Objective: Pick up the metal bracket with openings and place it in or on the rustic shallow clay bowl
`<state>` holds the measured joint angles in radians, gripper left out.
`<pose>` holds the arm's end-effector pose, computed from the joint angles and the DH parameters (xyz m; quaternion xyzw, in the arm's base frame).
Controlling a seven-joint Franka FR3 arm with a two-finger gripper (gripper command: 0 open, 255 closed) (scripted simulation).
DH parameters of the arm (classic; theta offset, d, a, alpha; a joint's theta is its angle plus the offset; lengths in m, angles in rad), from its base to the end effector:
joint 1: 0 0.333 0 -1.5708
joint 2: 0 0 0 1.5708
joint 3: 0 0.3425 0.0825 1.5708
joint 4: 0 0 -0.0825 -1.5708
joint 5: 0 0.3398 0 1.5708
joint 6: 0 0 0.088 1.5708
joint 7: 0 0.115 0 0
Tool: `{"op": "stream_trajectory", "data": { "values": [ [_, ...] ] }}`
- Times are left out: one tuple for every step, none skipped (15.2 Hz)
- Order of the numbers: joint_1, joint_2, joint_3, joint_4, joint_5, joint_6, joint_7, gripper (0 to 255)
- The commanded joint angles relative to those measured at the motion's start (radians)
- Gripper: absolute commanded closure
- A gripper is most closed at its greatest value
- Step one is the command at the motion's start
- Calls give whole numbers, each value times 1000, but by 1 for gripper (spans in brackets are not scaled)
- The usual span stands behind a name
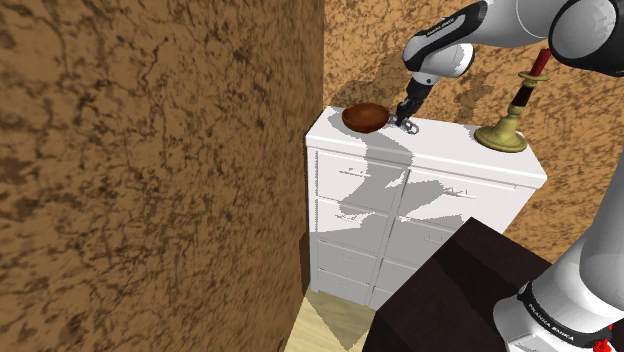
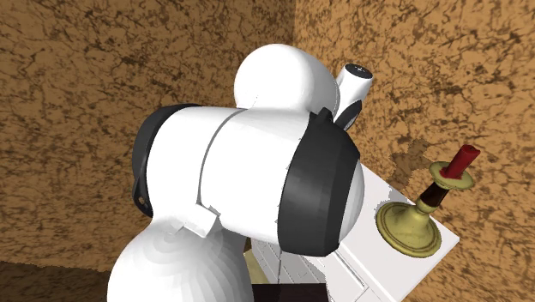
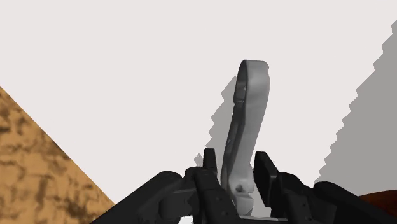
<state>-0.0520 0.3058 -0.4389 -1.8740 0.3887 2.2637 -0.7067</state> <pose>0.5485 -0.2546 0.4171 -0.9938 -0.0048 -0.1026 0.0422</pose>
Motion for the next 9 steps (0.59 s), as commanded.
{"op": "stream_trajectory", "data": {
  "values": [
    [0,0,0,0,0,0,0,255],
    [0,0,0,0,0,0,0,255],
    [0,0,0,0,0,0,0,255],
    [0,0,0,0,0,0,0,255],
    [0,-1,0,0,0,0,0,255],
    [0,0,0,0,0,0,0,255],
    [0,0,0,0,0,0,1,255],
    [0,0,0,0,0,0,0,255],
    [1,-6,-2,5,-6,-10,5,255]
  ]
}}
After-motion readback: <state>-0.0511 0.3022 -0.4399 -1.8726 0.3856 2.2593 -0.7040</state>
